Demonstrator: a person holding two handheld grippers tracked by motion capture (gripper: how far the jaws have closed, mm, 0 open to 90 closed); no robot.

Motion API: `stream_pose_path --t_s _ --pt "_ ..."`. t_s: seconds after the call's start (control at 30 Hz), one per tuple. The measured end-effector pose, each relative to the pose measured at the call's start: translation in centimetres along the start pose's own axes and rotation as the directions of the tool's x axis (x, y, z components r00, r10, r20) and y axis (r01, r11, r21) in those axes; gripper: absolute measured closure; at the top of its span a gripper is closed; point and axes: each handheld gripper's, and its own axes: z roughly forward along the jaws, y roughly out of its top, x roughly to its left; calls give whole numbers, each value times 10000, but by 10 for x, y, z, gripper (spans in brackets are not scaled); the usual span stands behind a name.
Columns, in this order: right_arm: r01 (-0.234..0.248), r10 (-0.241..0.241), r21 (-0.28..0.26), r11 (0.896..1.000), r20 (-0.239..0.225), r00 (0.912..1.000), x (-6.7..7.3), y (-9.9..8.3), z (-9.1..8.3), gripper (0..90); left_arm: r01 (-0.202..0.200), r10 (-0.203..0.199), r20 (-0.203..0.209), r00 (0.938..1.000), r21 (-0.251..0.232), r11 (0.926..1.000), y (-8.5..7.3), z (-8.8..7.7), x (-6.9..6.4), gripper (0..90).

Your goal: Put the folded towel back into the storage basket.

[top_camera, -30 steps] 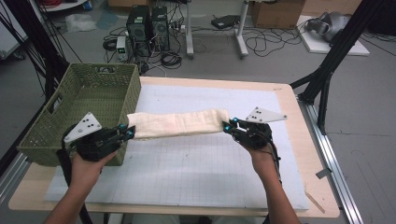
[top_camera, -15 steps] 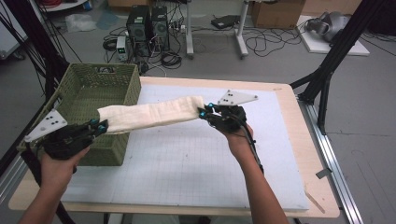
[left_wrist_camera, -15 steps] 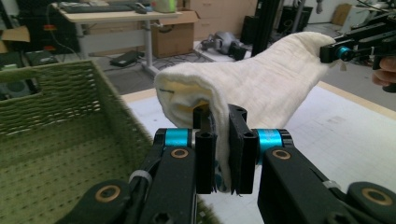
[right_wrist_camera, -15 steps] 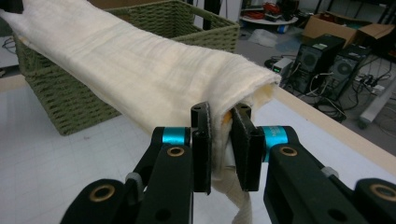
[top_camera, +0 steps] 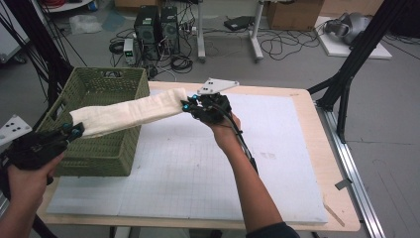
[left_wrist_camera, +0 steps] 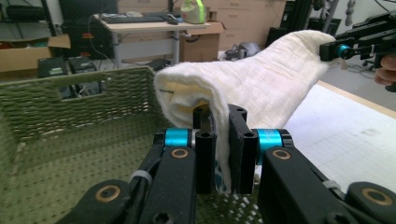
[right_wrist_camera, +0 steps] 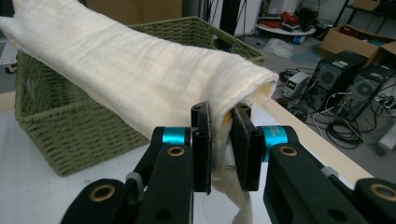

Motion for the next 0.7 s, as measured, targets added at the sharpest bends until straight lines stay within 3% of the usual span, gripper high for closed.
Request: stream_pose_path --t_s 0.47,0.7 --pt "303 -302 7 9995 -302 9991 13 31 59 797 42 -33 -928 9957 99 9999 -10 -26 30 824" --pt "364 -358 196 9991 -313 9989 16 43 90 799 2 12 -1261 9920 114 9999 -14 -36 38 824"
